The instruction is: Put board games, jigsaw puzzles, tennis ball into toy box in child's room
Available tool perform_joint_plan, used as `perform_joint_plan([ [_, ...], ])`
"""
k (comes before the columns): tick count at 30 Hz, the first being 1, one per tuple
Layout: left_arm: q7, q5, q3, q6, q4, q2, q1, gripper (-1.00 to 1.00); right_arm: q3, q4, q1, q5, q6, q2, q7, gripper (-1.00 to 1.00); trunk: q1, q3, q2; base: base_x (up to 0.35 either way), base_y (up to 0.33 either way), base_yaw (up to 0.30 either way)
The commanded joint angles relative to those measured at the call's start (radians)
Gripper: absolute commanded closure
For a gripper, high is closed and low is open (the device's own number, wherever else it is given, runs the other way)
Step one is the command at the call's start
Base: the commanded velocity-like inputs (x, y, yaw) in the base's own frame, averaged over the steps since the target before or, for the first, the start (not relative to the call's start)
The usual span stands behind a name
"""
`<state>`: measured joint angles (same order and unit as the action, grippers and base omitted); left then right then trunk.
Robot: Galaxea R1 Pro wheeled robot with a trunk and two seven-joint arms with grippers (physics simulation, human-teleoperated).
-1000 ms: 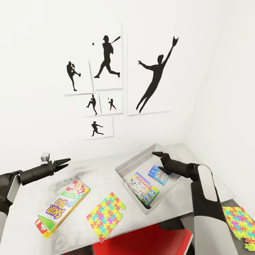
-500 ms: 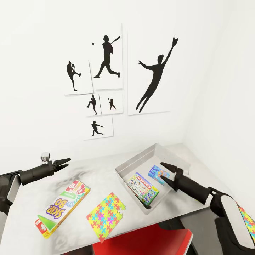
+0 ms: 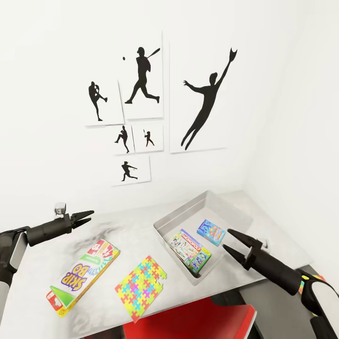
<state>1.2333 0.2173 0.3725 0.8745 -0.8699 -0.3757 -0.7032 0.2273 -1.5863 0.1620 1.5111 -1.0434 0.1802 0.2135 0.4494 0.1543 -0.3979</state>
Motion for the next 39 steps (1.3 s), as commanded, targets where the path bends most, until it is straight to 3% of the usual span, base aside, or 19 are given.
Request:
perform_joint_plan([
  [1, 0.002, 0.002, 0.000, 0.008, 0.000, 0.000, -0.001, -1.00, 0.001, 0.000, 0.000, -0.011, -0.004, 0.001, 0.013, -1.00, 0.001, 0.002, -0.002, 0.000, 0.000, 0.000],
  [15, 0.002, 0.002, 0.000, 0.008, 0.000, 0.000, -0.001, -1.00, 0.001, 0.003, -0.002, -0.038, -0.004, -0.004, 0.017, -1.00, 0.001, 0.002, -0.002, 0.000, 0.000, 0.000],
  [17, 0.002, 0.003, 0.001, 0.008, 0.000, 0.000, -0.001, -1.00, 0.002, 0.004, -0.002, -0.058, -0.004, -0.009, 0.016, -1.00, 0.001, 0.002, -0.002, 0.000, 0.000, 0.000],
  [18, 0.002, 0.002, 0.002, 0.008, 0.000, 0.000, -0.001, -1.00, 0.003, 0.004, -0.002, -0.106, 0.008, -0.012, 0.017, -1.00, 0.001, 0.002, -0.002, 0.000, 0.000, 0.000],
  [22, 0.002, 0.002, 0.003, 0.008, 0.000, 0.000, -0.001, -1.00, 0.003, 0.003, -0.002, -0.131, 0.020, -0.011, 0.023, -1.00, 0.001, 0.002, -0.002, 0.000, 0.000, 0.000],
  [39, 0.002, 0.002, 0.002, 0.008, 0.000, 0.002, -0.001, -1.00, 0.010, 0.003, -0.002, -0.146, 0.028, -0.010, 0.033, -1.00, 0.001, 0.000, -0.002, -0.066, 0.018, 0.009],
])
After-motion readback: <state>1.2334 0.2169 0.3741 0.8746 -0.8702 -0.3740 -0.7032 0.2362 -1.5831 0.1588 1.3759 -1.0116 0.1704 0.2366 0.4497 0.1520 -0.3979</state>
